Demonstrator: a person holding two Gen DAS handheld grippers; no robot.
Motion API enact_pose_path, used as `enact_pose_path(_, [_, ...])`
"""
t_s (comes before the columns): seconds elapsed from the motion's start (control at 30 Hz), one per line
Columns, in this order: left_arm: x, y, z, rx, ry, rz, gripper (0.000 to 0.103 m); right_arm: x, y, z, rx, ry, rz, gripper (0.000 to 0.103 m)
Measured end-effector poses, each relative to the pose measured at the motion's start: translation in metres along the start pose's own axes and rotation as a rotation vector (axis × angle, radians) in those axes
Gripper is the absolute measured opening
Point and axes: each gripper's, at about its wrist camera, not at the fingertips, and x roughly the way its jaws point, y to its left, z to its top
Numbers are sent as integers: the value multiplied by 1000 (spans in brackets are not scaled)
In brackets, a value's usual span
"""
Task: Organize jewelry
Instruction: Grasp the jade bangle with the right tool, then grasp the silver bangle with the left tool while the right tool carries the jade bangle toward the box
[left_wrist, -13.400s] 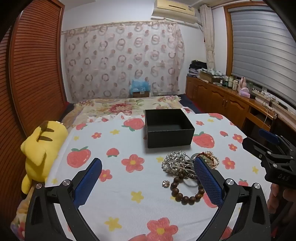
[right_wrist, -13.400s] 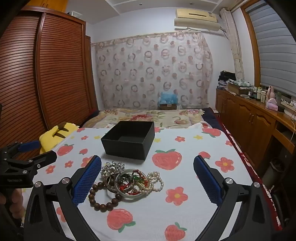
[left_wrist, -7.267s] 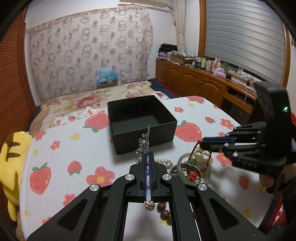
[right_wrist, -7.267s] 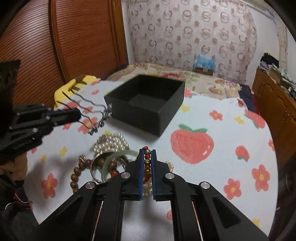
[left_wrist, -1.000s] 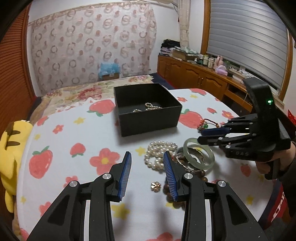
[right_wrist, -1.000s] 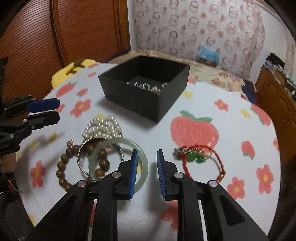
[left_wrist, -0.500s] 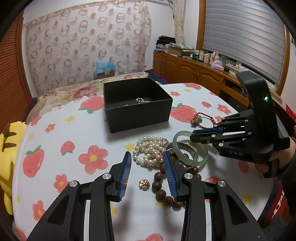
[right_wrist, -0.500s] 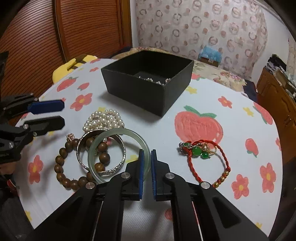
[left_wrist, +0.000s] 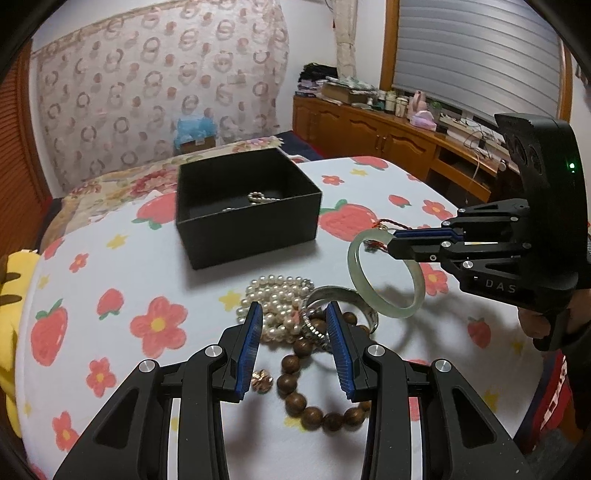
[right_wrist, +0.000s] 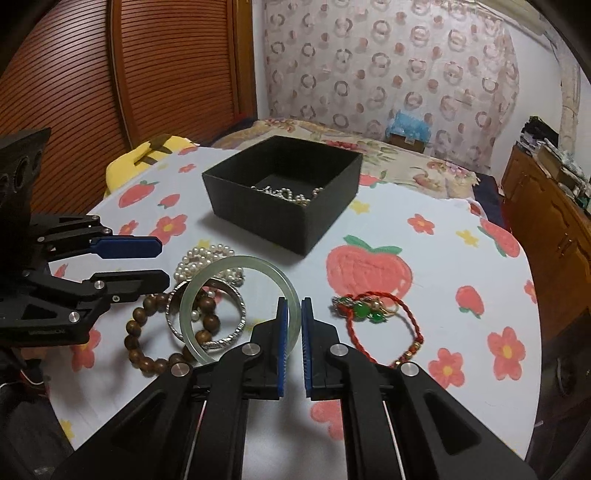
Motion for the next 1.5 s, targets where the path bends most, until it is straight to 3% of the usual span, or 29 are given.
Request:
enact_pose_path(0.23, [16,-7,9,30,43,-16,17,1,-14,-8,35,1,-6,8])
enact_pose_path(0.6, [30,-7,12,47,102,8,15,-1,-14,-8,37,-11,-2,8])
enact_pose_path(0.63, [30,-7,12,49,102,8,13,-1,-15,-8,37,-11,-3,8])
enact_pose_path(0.67, [30,-6,12,52,108,11,4,-2,-14,-7,36,-11,-3,8])
enact_pose_path(0.7, [31,-6,12,50,110,10,3,-2,-15,-7,36,-12,-2,8])
enact_pose_path(1.5, [-18,15,23,-38,-50,44,2,-9,-4,16,13,-49,-9,8])
